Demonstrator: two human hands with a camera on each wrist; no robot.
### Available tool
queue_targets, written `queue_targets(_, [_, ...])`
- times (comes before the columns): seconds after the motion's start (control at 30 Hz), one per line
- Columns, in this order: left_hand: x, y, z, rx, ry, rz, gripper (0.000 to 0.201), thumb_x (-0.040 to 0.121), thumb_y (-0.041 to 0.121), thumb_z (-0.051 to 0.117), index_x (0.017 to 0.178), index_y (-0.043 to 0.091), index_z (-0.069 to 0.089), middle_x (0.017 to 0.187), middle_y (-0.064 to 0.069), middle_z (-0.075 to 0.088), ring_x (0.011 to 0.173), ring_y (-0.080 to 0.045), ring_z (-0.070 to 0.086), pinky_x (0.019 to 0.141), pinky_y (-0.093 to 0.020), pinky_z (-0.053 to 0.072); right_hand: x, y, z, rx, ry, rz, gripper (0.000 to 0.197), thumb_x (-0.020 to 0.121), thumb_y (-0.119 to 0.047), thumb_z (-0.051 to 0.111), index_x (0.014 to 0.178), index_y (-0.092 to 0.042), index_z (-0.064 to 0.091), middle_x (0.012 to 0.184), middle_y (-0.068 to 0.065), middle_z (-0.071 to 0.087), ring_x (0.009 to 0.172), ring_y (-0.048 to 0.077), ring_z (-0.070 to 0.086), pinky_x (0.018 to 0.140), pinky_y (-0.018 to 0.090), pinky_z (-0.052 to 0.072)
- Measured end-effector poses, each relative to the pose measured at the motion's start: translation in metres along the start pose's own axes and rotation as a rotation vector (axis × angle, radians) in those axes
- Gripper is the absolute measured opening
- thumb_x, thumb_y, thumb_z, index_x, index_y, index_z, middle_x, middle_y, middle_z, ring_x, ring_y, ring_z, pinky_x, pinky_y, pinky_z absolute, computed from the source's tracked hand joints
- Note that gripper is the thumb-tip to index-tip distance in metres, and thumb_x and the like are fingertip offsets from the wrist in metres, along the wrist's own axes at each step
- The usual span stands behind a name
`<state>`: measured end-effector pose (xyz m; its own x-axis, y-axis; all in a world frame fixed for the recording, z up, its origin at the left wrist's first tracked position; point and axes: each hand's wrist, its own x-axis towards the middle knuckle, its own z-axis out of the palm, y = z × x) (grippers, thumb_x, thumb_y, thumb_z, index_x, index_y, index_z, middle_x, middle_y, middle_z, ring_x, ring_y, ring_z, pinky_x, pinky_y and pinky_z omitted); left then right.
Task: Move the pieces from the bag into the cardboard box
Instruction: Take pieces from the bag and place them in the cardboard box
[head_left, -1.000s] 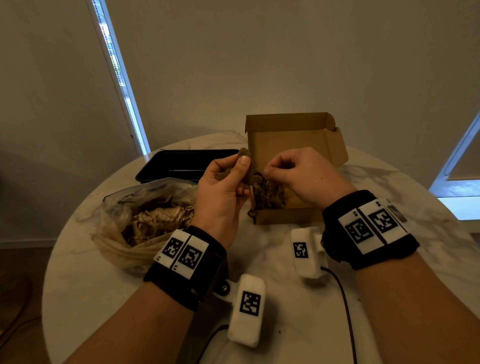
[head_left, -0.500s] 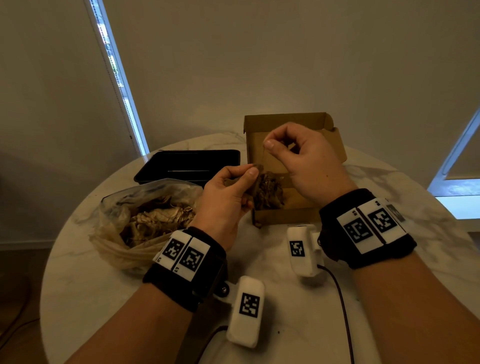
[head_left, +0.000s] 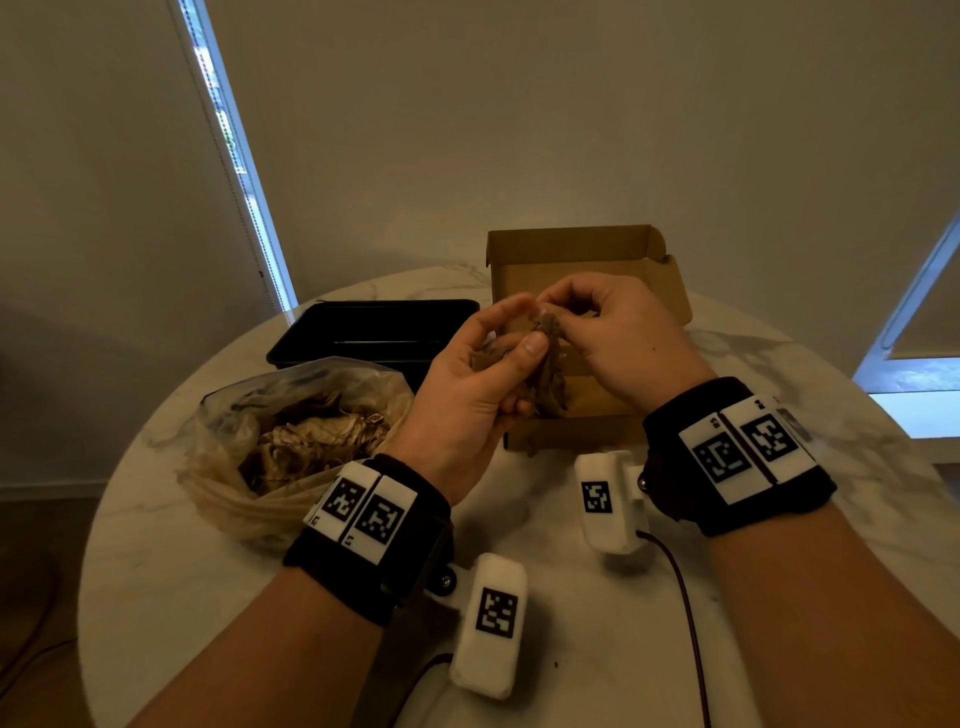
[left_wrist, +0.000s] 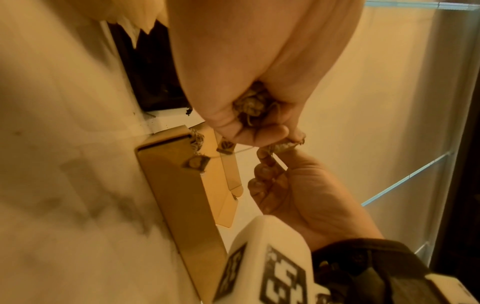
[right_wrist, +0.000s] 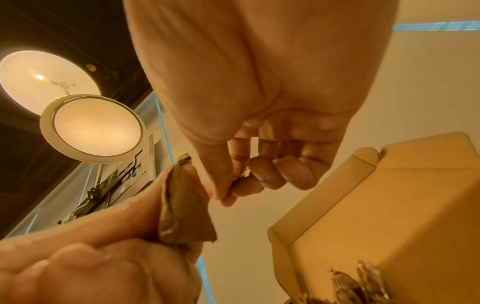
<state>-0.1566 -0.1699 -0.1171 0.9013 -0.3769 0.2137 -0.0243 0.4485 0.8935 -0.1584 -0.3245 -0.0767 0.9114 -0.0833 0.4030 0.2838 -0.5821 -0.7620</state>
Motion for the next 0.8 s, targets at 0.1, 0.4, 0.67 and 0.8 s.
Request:
queue_targets(0.1, [0.001,0.001,-0.001,0.003,0.045,0.015,0.033,0.097,0.008,0.061,0.129,0.016,0.065,0.091,0.005,0.071,0.056,-0.001,0.054,0.056,-0.016,0.046,0.0,0.001,0.0,0.003,-0.029,0.027,0.013,0.097,-0.026,0.065,0.085,-0.03,0.069,0.088,-0.012,0.068,0.087,0.003,0.062,0.074,0.022,0.046])
queue_targets(0.4, [0.009,-0.006,-0.01,-0.054,0.388,-0.022,0.013,0.102,0.017,0.059,0.109,0.008,0.065,0.081,-0.005,0.061,0.059,-0.007,0.051,0.056,-0.018,0.048,-0.005,-0.006,0.002,0.049,-0.127,-0.011,0.012,0.091,-0.034,0.074,0.087,-0.023,0.072,0.079,-0.012,0.068,0.07,-0.009,0.059,0.069,0.016,0.044])
queue_targets(0.67, [0.003,-0.004,-0.006,0.152,0.228,-0.125,0.017,0.098,0.023,0.066,0.108,0.012,0.072,0.074,0.007,0.069,0.059,-0.001,0.06,0.06,-0.022,0.046,-0.004,-0.007,0.0,0.007,-0.116,-0.118,0.008,0.096,-0.028,0.067,0.088,-0.03,0.068,0.083,-0.014,0.066,0.07,-0.012,0.055,0.07,0.018,0.041])
queue_targets(0.8, [0.0,-0.005,0.001,0.208,0.123,-0.15,0.02,0.099,0.025,0.063,0.113,0.014,0.073,0.08,0.001,0.064,0.064,-0.008,0.05,0.061,-0.022,0.044,-0.001,0.0,-0.006,-0.006,-0.065,-0.034,0.009,0.095,-0.03,0.068,0.086,-0.03,0.068,0.083,-0.014,0.066,0.068,-0.014,0.056,0.068,0.016,0.041])
